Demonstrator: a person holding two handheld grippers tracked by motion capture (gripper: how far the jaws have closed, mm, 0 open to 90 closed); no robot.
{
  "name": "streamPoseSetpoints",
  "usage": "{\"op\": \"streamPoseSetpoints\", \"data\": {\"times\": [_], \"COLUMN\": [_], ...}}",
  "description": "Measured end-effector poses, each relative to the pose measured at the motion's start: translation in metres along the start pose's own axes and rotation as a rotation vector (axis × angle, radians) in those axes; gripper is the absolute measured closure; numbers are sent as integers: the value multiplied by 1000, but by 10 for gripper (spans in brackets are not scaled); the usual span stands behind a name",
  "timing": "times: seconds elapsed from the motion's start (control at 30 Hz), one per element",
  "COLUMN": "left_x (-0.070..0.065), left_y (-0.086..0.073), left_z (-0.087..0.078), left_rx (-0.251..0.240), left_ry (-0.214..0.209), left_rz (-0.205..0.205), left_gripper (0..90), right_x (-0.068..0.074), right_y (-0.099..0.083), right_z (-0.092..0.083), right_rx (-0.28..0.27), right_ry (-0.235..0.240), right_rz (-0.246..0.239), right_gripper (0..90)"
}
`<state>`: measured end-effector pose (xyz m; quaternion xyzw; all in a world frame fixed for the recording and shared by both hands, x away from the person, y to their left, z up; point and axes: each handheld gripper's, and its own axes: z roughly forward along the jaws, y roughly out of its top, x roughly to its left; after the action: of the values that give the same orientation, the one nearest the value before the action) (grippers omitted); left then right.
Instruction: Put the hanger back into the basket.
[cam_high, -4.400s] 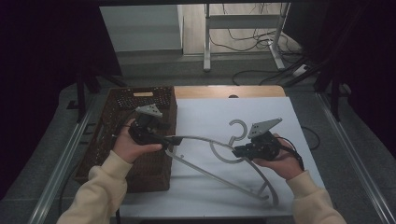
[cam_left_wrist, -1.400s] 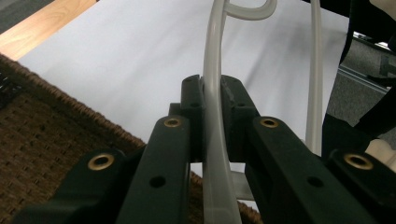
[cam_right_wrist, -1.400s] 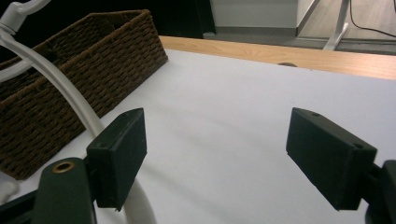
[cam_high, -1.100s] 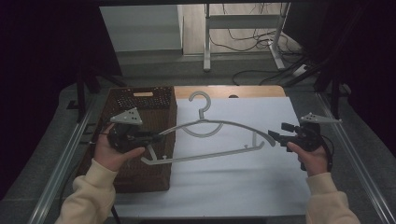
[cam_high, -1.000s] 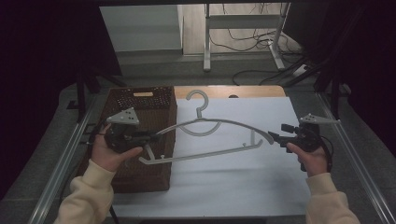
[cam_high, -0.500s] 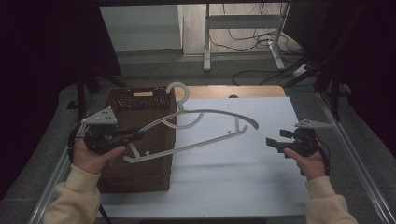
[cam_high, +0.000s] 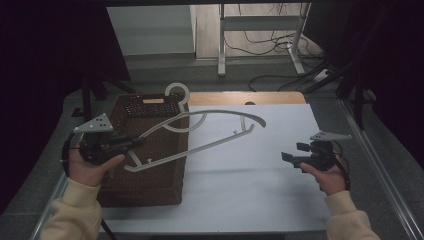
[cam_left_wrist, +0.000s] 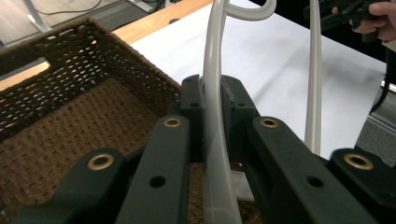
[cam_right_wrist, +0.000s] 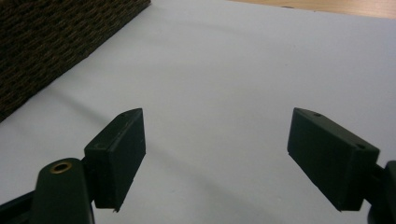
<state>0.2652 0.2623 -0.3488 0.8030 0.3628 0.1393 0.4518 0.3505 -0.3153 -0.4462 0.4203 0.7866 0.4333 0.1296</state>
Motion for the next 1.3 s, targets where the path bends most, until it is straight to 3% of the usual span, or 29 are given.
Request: {"op": "streamPoseSetpoints", "data": {"times": [0.73, 1.3], "left_x": [30, 54], "left_y": [-23, -46], "left_z": [-28, -34], "left_rx": [-56, -72], "left_ry": [113, 178], "left_rz": [-94, -176], "left_gripper": [815, 814], "right_x": [0, 0], "right_y": [-2, -3], "right_z": [3, 5], "right_rx": [21, 30], "right_ry": [-3, -1], "right_rz": [-8, -13], "right_gripper": [193, 193]}}
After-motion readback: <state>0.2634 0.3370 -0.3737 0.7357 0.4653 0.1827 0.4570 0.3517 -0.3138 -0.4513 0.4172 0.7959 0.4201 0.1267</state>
